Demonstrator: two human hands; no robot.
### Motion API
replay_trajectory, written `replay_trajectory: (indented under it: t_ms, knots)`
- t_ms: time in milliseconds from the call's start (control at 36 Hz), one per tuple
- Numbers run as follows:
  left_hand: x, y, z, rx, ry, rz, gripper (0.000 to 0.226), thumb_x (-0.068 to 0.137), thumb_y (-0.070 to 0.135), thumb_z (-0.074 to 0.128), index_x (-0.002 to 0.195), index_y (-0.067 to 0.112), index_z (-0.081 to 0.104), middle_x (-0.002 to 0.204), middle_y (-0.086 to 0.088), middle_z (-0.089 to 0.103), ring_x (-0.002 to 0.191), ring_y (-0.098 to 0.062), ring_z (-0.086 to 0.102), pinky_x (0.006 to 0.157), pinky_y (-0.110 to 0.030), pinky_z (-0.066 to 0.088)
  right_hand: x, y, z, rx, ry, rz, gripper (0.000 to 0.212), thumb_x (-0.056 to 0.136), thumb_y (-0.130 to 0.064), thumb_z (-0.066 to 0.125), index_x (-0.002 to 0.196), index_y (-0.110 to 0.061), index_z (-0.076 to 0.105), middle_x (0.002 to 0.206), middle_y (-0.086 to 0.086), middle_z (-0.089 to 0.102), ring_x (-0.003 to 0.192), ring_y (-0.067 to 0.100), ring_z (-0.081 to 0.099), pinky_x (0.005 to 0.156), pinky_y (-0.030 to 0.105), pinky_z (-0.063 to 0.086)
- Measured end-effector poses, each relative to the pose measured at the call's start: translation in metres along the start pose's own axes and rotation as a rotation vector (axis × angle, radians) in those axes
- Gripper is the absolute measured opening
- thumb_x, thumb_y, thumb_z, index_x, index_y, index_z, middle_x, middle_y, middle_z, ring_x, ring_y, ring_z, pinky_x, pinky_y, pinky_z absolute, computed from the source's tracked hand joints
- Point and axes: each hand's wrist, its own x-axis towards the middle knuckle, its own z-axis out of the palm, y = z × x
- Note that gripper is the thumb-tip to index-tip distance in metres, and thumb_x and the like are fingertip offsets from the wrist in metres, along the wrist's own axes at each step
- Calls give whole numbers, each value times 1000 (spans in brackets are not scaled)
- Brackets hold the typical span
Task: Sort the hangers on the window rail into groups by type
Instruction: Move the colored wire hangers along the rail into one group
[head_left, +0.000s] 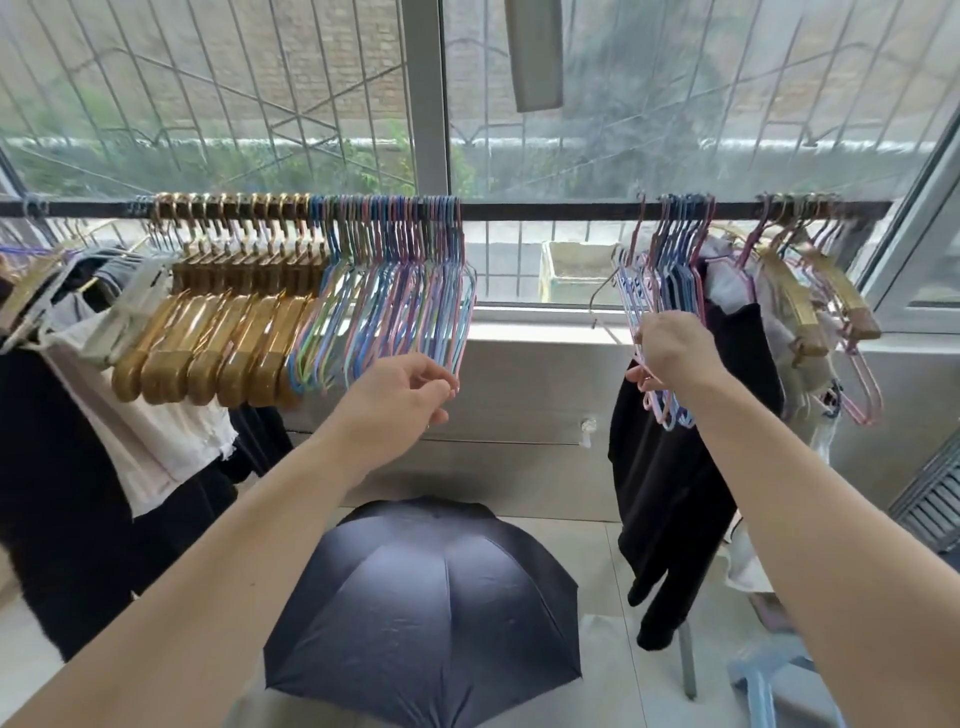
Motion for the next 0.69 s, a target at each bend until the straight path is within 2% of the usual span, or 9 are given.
replay_trajectory:
  t_ms: [83, 194, 250, 333, 389, 472, 528, 583, 694]
  knots:
    - [0, -4, 5, 7, -19, -13, 16, 105, 21, 55, 100, 26, 70, 99, 7, 73, 83, -7, 74, 96, -42, 58, 4, 3, 3, 66, 24, 55, 37, 100, -8, 32, 122, 6, 58, 93, 29, 69, 69, 32, 75, 73, 50, 64]
    - [-4, -13, 7, 16, -16, -34, 16, 105, 22, 56, 98, 28, 69, 99, 7, 73, 81, -5, 73, 93, -39, 60, 5, 5, 9, 110, 44, 80, 42, 96, -9, 34, 127, 3, 58, 102, 28, 68, 61, 28, 73, 59, 41, 62]
    - [-5, -16, 6, 27, -14, -36, 16, 105, 22, 56, 98, 28, 69, 99, 6, 73, 81, -4, 73, 93, -39, 60, 3, 7, 10, 115, 61, 87, 41, 94, -8, 34, 125, 3, 58, 105, 26, 67, 64, 29, 72, 68, 46, 62]
    - [-8, -17, 5, 22, -4, -36, 15, 105, 21, 56, 101, 25, 69, 100, 5, 73, 86, -7, 73, 92, -37, 60, -1, 11, 8, 74, 108, 91, 40, 93, -10, 33, 122, -2, 60, 92, 18, 67, 71, 30, 74, 79, 54, 62]
    - [-9, -17, 5, 15, -7, -39, 14, 106, 21, 55, 103, 24, 69, 101, 4, 72, 88, -10, 72, 90, -36, 60, -2, 13, 7, 52, 118, 74, 33, 97, -11, 32, 112, -3, 60, 92, 15, 66, 73, 30, 74, 81, 53, 62]
    - [-11, -21, 4, 3, -6, -54, 15, 105, 20, 55, 102, 23, 69, 101, 3, 73, 88, -11, 73, 89, -37, 61, -1, 13, 8, 0, 88, 37, 22, 101, -11, 37, 95, -3, 56, 79, 12, 62, 70, 29, 69, 79, 50, 62]
    - [-12, -24, 3, 7, -4, -62, 16, 105, 19, 56, 100, 24, 70, 100, 3, 73, 86, -9, 74, 88, -37, 62, 2, 16, 9, -7, 84, 29, 21, 96, -13, 40, 85, -1, 53, 79, 15, 63, 75, 33, 71, 80, 53, 61]
    - [-12, -27, 4, 1, -6, -68, 16, 104, 19, 56, 99, 24, 70, 100, 3, 74, 84, -8, 74, 86, -36, 62, 7, 22, 10, -23, 94, 19, 21, 88, -17, 39, 86, -4, 54, 87, 21, 67, 76, 37, 73, 80, 54, 61]
    - [-11, -30, 6, -17, -15, -75, 15, 105, 18, 56, 100, 22, 70, 100, 2, 73, 82, -7, 74, 85, -34, 62, -2, 22, 12, -105, 87, -54, 24, 90, -25, 41, 84, -7, 55, 84, 17, 68, 73, 35, 73, 79, 52, 61]
